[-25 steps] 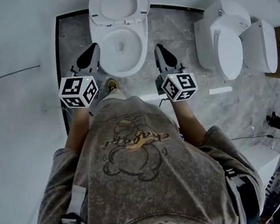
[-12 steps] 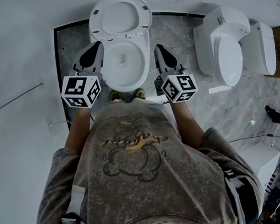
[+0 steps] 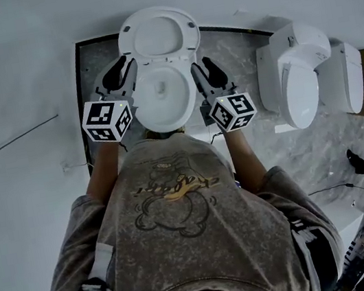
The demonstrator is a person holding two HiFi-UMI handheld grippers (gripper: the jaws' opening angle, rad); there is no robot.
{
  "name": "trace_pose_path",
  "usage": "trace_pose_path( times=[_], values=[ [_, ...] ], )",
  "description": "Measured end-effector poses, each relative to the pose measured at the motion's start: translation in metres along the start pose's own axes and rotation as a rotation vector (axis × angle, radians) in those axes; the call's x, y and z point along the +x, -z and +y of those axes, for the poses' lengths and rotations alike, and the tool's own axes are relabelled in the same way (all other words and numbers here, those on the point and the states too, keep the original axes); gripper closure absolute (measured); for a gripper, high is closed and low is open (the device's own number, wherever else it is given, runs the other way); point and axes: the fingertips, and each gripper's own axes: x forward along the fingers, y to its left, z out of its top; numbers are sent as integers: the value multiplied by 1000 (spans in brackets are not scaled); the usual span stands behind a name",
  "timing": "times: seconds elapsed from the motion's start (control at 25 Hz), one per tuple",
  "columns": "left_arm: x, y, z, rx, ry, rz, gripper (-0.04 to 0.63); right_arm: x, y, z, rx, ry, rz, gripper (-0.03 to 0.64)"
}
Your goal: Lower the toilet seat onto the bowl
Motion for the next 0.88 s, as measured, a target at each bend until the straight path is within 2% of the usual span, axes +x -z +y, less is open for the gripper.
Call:
trace_pose_path(
  times=[0.08,0.16,0.2,0.24,0.4,0.6,0.88],
  values=[
    [8,0,1,6,8,6,464,8,-1,-1,12,-27,3,417],
    [19,-3,2,21,23,6,355,17,-4,-3,10,-45,4,354],
    [24,-5,3,29,31,7,310,21,-5,-4,4,-52,5,342],
    [28,-6,4,35,38,9,296,25,-6,-5,-4,-57,8,337],
    [47,-9,11,51,59,26,281,42,-9,-14,-34,-66,31,334],
    [86,-7,27,116,82,47,279,77,-13,-35,-100,-80,70,334],
    [158,27,57,182,107,163,279,152,-2,-71,-222,-117,151,334]
  ],
)
